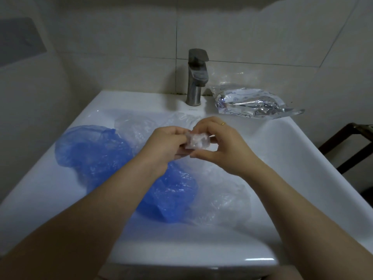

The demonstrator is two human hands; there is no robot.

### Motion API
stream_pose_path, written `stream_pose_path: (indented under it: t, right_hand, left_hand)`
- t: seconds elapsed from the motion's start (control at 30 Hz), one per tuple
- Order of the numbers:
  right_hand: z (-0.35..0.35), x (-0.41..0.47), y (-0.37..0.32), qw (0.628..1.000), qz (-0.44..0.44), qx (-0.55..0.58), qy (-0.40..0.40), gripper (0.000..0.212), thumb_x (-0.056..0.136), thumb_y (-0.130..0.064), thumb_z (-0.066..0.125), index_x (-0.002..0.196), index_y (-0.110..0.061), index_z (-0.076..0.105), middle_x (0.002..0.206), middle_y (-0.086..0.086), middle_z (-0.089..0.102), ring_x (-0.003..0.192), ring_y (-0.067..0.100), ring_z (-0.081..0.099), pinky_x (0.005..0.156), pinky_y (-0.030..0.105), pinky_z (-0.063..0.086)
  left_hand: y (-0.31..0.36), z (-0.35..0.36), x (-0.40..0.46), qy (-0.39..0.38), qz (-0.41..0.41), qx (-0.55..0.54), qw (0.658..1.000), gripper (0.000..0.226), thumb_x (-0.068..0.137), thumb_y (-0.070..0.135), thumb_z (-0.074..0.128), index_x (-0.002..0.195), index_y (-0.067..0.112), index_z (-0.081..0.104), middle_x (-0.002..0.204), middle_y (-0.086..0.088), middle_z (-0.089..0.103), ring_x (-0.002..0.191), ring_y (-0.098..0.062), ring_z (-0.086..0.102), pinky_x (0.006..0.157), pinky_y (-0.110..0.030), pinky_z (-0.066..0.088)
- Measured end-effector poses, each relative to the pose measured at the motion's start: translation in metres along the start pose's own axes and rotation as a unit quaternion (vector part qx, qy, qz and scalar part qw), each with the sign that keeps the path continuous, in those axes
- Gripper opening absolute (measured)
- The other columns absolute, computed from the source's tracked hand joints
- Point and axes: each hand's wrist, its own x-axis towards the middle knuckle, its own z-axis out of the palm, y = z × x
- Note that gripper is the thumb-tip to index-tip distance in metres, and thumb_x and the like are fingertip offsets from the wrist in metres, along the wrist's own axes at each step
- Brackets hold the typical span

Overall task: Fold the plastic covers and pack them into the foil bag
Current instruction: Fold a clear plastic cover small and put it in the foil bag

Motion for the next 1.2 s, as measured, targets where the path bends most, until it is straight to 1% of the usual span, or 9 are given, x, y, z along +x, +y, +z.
stream_pose_path:
  t: [0.13,0.3,0.43,0.63,0.77,0.9,1.0,1.1,1.2]
  right_hand:
    - [0.003,0.001,0.002,0.997,-0.028,-0.057,0.041,0.027,0.074,-0.014,0.077,0.098,-0.008,0.066,0.098,-0.002,0.052,0.080,0.014,0.057,0.073,0.015,0.047]
    - [-0.009,0.005,-0.003,0.984,0.123,0.091,0.096,0.017,0.077,-0.014,0.074,0.089,-0.018,0.063,0.079,0.001,0.066,0.068,0.012,0.060,0.066,0.023,0.050]
    - [-0.018,0.005,0.001,0.944,0.177,0.268,0.077,0.013,0.083,0.002,0.063,0.085,-0.009,0.058,0.065,-0.002,0.062,0.055,0.009,0.054,0.057,0.019,0.046]
    - [-0.016,0.003,0.003,0.945,0.236,0.224,0.022,0.014,0.082,-0.001,0.065,0.076,-0.011,0.059,0.069,0.003,0.059,0.063,0.011,0.053,0.062,0.019,0.045]
    - [-0.018,0.002,0.004,0.920,0.260,0.293,0.003,0.013,0.090,-0.006,0.056,0.080,-0.009,0.064,0.070,0.005,0.057,0.062,0.010,0.051,0.063,0.019,0.045]
    - [-0.011,0.003,0.003,0.906,0.260,0.330,0.051,0.011,0.086,0.000,0.060,0.078,-0.006,0.065,0.071,0.008,0.061,0.059,0.010,0.054,0.060,0.018,0.046]
    - [-0.008,0.005,0.000,0.934,0.218,0.258,0.114,0.015,0.081,0.001,0.066,0.071,-0.010,0.063,0.068,0.006,0.061,0.056,0.009,0.053,0.057,0.019,0.044]
    - [0.001,0.004,-0.003,0.986,0.107,0.065,0.110,0.022,0.078,-0.005,0.072,0.068,-0.022,0.062,0.072,0.000,0.064,0.062,0.009,0.059,0.062,0.021,0.048]
    - [0.008,0.003,-0.003,0.996,-0.009,-0.045,0.082,0.006,0.077,-0.008,0.069,0.081,-0.012,0.067,0.080,-0.002,0.057,0.068,0.011,0.058,0.067,0.021,0.049]
  left_hand:
    - [0.001,0.001,-0.001,-0.030,-0.011,-0.017,0.999,0.021,0.094,0.003,0.045,0.093,0.012,0.063,0.085,-0.007,0.070,0.067,-0.013,0.069,0.067,-0.020,0.056]
    - [0.006,0.000,-0.001,-0.123,-0.015,-0.054,0.991,0.025,0.092,0.009,0.039,0.090,0.017,0.063,0.075,-0.001,0.072,0.073,-0.015,0.070,0.082,-0.030,0.049]
    - [0.003,0.000,0.000,-0.138,0.008,0.011,0.990,0.006,0.092,0.018,0.054,0.090,0.019,0.060,0.076,0.003,0.069,0.076,-0.010,0.068,0.076,-0.024,0.051]
    - [-0.004,-0.002,0.005,-0.092,0.033,0.081,0.992,0.006,0.087,0.017,0.062,0.082,0.017,0.060,0.082,0.001,0.069,0.075,-0.007,0.067,0.074,-0.020,0.052]
    - [-0.003,-0.004,0.006,-0.105,0.080,0.114,0.985,0.010,0.084,0.009,0.066,0.078,0.014,0.059,0.072,-0.001,0.066,0.064,-0.006,0.064,0.067,-0.018,0.051]
    - [-0.007,0.002,0.004,-0.086,0.131,0.190,0.969,0.016,0.080,0.008,0.070,0.074,0.013,0.056,0.070,-0.002,0.062,0.059,-0.007,0.061,0.063,-0.018,0.047]
    - [-0.006,0.005,0.003,-0.053,0.106,0.151,0.981,0.015,0.083,0.010,0.067,0.077,0.012,0.054,0.073,-0.006,0.062,0.058,-0.011,0.062,0.063,-0.022,0.046]
    - [-0.004,0.004,0.005,-0.006,0.061,0.109,0.992,0.015,0.086,0.006,0.061,0.077,0.014,0.052,0.070,-0.003,0.061,0.058,-0.010,0.061,0.059,-0.019,0.044]
    - [-0.005,0.002,0.007,0.002,0.014,0.008,1.000,0.016,0.088,0.005,0.055,0.077,0.016,0.052,0.066,-0.001,0.061,0.062,-0.012,0.059,0.061,-0.022,0.045]
